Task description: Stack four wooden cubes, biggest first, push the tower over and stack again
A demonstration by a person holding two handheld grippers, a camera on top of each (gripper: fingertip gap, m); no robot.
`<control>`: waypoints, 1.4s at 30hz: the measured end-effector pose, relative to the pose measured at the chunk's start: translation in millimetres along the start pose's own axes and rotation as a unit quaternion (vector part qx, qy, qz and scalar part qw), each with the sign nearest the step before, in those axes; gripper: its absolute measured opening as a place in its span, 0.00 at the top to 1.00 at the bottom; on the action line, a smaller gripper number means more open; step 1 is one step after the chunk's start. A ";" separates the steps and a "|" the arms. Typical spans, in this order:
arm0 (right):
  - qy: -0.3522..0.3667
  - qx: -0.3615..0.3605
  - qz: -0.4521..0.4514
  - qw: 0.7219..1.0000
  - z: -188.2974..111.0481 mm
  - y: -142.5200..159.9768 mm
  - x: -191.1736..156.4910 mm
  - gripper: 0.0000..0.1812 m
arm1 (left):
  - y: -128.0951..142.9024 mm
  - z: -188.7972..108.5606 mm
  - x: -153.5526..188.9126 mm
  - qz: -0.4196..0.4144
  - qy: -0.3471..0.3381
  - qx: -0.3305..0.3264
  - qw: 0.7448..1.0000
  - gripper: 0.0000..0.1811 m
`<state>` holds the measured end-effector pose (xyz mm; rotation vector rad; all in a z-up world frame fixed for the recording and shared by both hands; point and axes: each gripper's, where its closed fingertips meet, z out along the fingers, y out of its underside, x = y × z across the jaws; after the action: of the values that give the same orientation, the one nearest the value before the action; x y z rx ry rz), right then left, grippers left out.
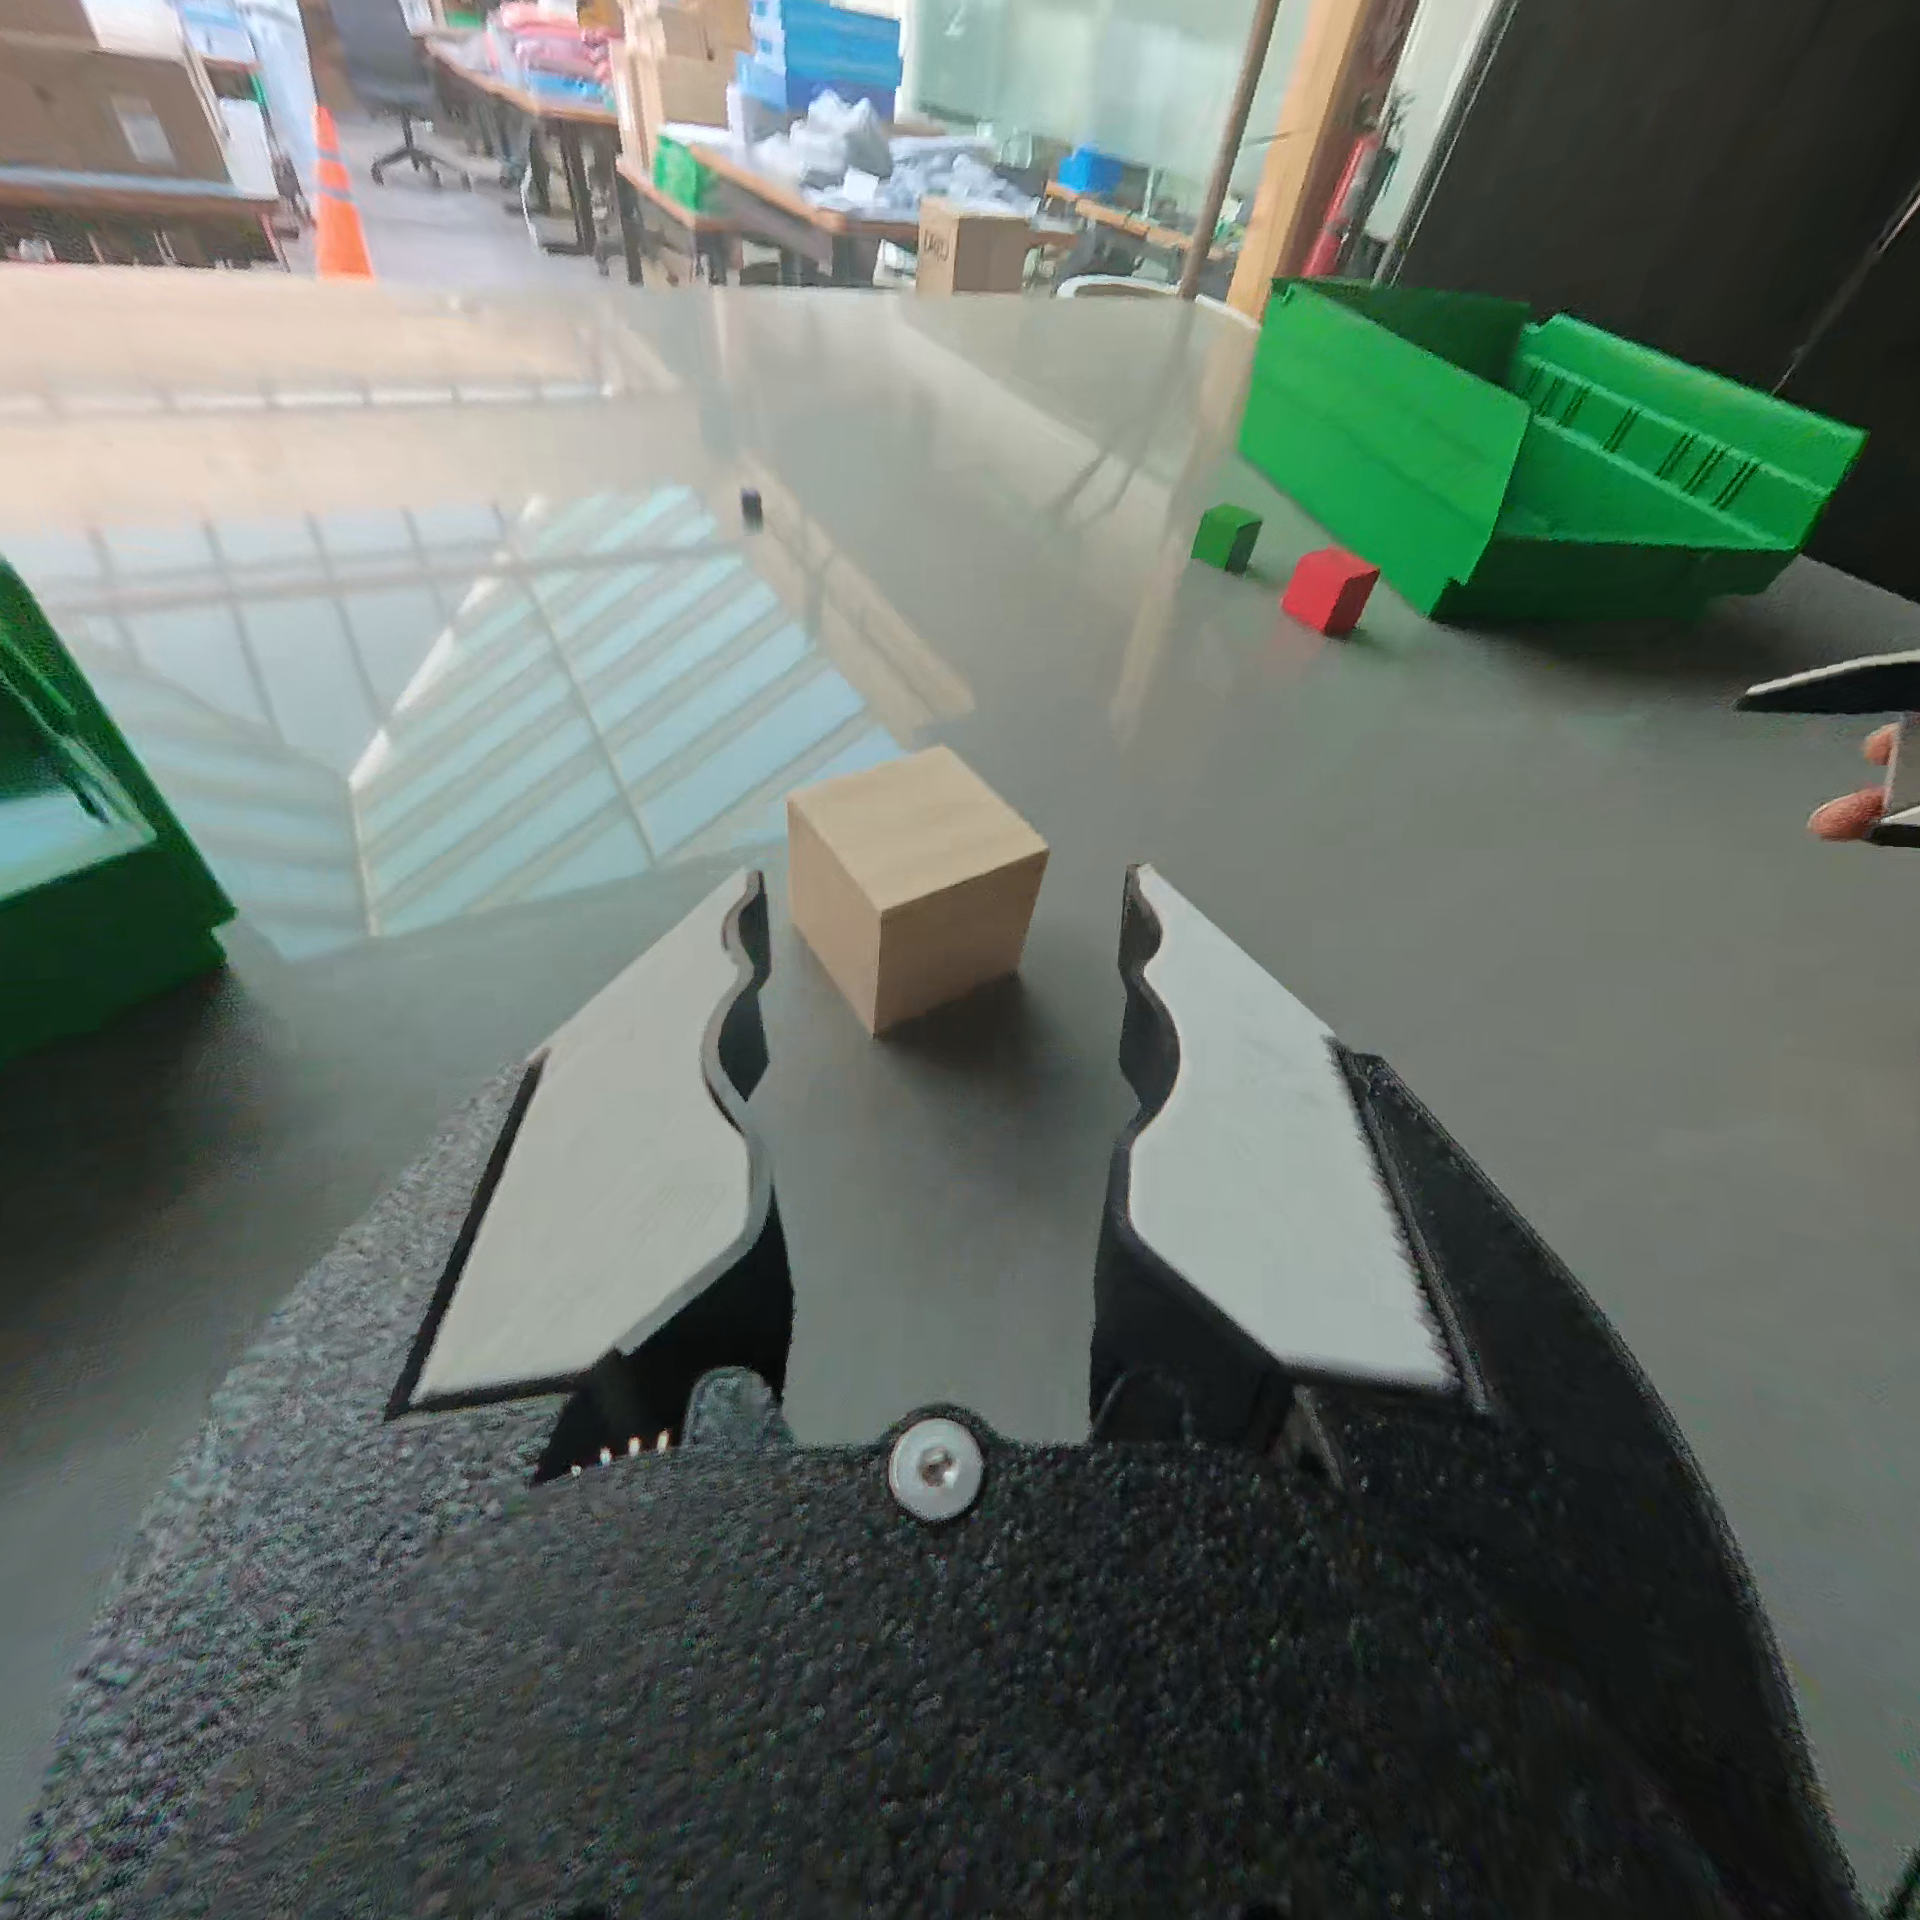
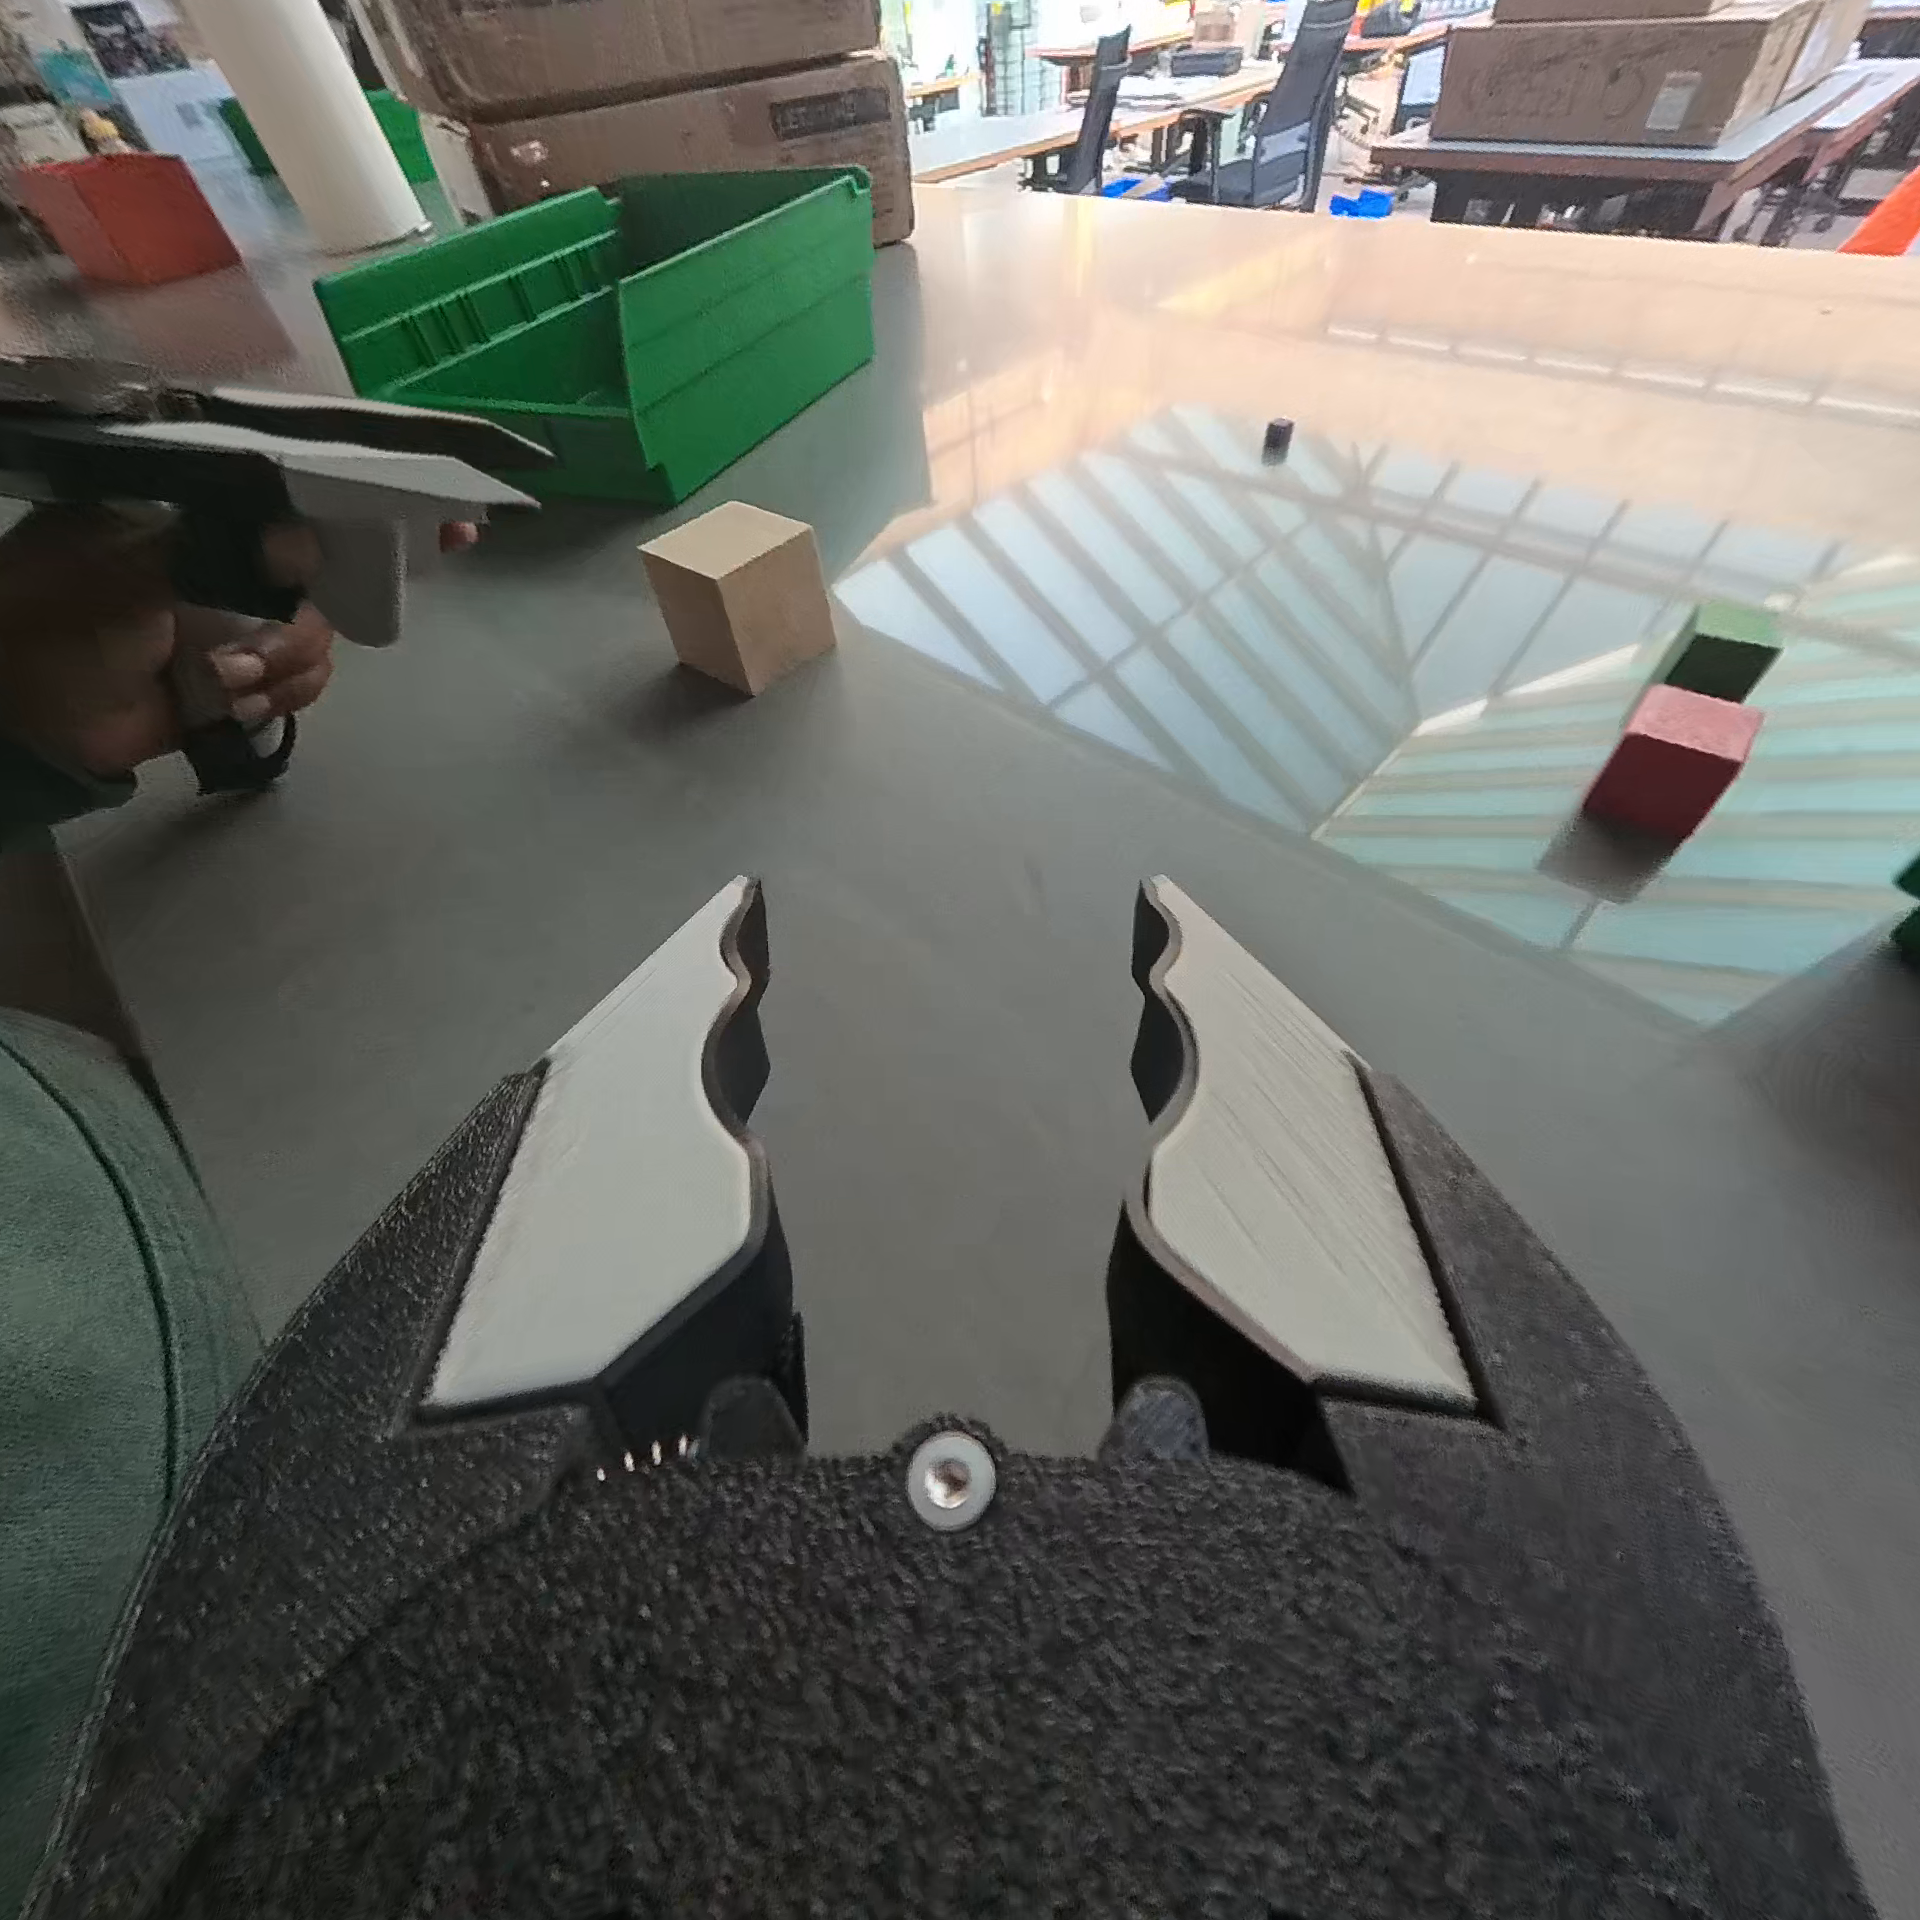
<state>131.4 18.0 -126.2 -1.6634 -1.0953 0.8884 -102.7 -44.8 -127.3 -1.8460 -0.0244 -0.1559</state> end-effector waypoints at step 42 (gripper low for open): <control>-0.199 -0.104 -0.131 0.966 41.3 21.4 -81.7 0.55 | 26.7 22.1 120.9 0.109 0.378 -0.115 0.912 0.63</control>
<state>71.9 -49.8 -153.0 -1.4902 -1.6921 0.9820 21.7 -38.7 -144.3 -1.8927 0.7658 -0.7318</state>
